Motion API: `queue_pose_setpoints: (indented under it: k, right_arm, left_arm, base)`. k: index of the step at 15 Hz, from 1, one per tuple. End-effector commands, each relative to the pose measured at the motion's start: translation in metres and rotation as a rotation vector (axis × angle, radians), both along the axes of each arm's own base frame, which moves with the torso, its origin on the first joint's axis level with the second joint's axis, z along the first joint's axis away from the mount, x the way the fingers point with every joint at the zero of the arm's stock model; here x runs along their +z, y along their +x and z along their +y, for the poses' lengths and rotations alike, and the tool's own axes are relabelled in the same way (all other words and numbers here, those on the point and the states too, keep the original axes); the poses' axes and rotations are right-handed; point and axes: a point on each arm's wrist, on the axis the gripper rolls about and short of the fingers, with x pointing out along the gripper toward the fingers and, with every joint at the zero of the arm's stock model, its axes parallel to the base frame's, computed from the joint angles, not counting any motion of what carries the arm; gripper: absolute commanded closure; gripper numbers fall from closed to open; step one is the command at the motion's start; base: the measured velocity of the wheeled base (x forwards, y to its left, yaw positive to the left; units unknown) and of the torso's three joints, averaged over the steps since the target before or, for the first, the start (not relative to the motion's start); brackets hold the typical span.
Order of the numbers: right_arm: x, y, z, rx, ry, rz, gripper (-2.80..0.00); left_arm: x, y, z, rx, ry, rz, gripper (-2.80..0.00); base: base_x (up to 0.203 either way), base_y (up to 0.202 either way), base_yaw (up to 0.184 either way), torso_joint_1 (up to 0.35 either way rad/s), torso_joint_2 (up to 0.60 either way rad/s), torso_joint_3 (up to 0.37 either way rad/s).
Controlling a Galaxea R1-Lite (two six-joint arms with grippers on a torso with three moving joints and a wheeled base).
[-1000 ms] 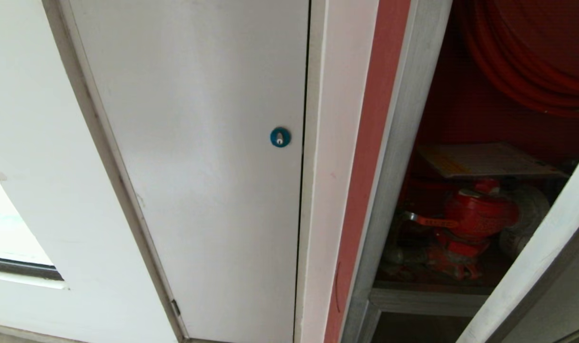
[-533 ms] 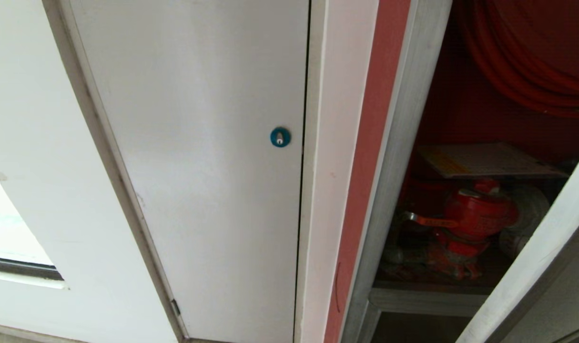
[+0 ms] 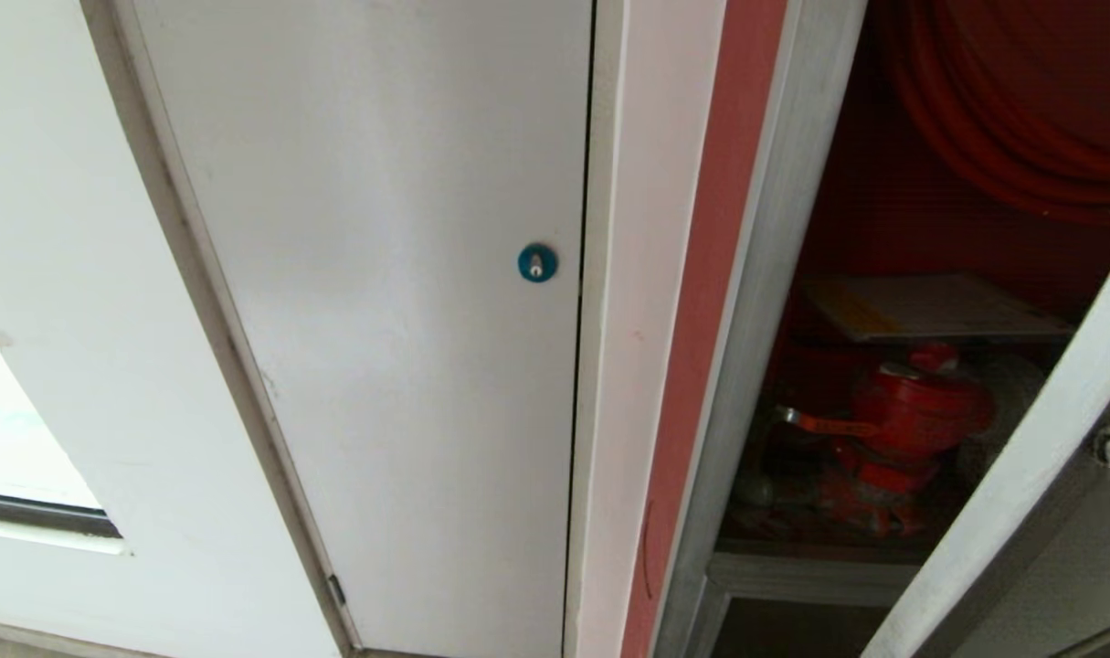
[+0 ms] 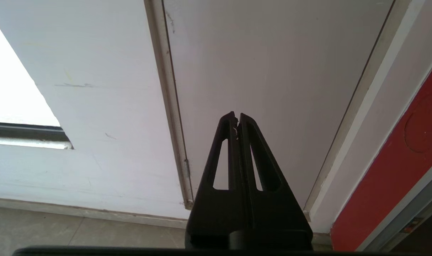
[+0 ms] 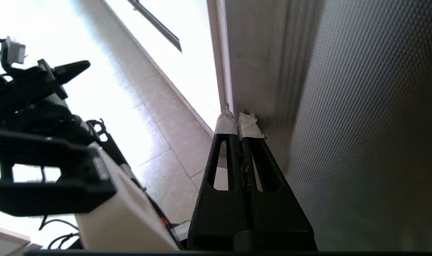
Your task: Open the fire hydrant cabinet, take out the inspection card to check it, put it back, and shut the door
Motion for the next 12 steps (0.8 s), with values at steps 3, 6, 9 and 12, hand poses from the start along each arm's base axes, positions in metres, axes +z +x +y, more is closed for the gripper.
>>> queue_pose_setpoints:
  k: [3, 6, 9, 12]
  right_arm:
    - [0.0, 0.046, 0.009, -0.008, -0.012, 0.038, 0.0]
    - [-0.002, 0.075, 0.013, -0.056, -0.022, 0.023, 0.0]
    - [-0.004, 0.102, 0.017, -0.098, -0.031, 0.026, 0.0]
    - [-0.005, 0.123, 0.02, -0.162, -0.034, -0.007, 0.0]
  left_arm:
    - [0.0, 0.0, 0.0, 0.001, 0.0, 0.0, 0.0]
    - [0.0, 0.0, 0.0, 0.001, 0.0, 0.002, 0.0]
    - [0.0, 0.0, 0.0, 0.001, 0.0, 0.001, 0.0]
    - [0.0, 0.0, 0.0, 0.001, 0.0, 0.002, 0.0]
  base:
    - [0.0, 0.0, 0.0, 0.0, 0.0, 0.0]
    - [0.0, 0.0, 0.0, 0.0, 0.0, 0.0]
    - [0.0, 0.0, 0.0, 0.0, 0.0, 0.0]
    - [0.0, 0.0, 0.0, 0.0, 0.0, 0.0]
